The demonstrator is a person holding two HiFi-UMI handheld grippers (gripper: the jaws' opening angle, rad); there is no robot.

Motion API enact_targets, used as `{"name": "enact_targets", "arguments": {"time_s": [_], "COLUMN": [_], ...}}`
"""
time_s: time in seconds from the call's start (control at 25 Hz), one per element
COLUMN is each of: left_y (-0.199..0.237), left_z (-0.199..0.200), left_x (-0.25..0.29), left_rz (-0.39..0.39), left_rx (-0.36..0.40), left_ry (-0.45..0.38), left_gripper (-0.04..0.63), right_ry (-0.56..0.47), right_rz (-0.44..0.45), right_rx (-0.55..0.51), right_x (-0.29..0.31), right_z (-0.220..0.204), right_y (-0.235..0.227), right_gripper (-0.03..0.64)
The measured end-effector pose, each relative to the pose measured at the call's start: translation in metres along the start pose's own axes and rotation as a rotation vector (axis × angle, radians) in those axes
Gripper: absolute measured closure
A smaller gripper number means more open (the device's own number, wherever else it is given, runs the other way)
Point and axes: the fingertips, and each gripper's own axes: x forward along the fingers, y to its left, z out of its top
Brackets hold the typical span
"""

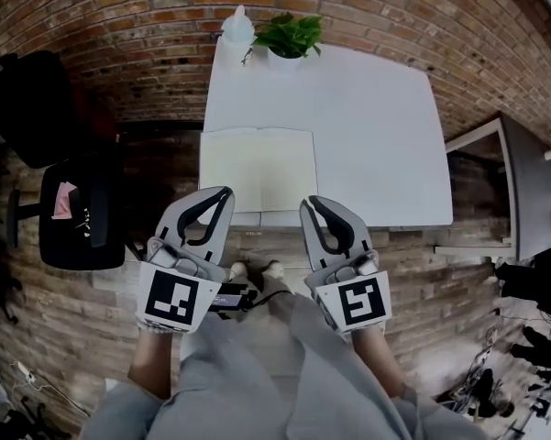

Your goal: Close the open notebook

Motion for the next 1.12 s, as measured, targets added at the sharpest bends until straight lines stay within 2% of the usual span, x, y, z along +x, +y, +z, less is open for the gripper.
{"name": "enact_targets", "arguments": {"time_s": [0.16, 0.32, 0.52, 0.64, 1.04, 1.12], "left_y": [-0.005, -0.011, -0.017, -0.022, -0.050, -0.056], "left_z": [-0.001, -0.002, -0.010, -0.018, -0.058, -0.071], "left_x": [0.007, 0.013, 0.021, 0.028, 0.054, 0.059], "left_rz": [0.015, 0.021, 0.034, 0.032, -0.063, -0.084], "left_rx": [0.000, 0.004, 0.025, 0.037, 0.080, 0.087], "left_ry": [0.014, 0.019, 0.048, 0.073, 0.186, 0.221], "left_gripper": [0.577, 0.577, 0.577, 0.577, 0.572, 0.541], "right_ry": [-0.031, -0.004, -0.035, -0.014, 0.037, 0.066], "right_rz": [0.019, 0.035, 0.033, 0.038, 0.030, 0.034], "right_rx": [0.006, 0.009, 0.018, 0.020, 0.043, 0.044], "right_x": [0.001, -0.002, -0.002, -0.004, -0.009, -0.010], "right_z": [0.003, -0.005, -0.005, -0.012, -0.038, -0.046], "right_y": [-0.008, -0.015, -0.023, -0.026, -0.034, -0.035], "right_gripper": [0.558, 0.558, 0.558, 0.558, 0.558, 0.558]}}
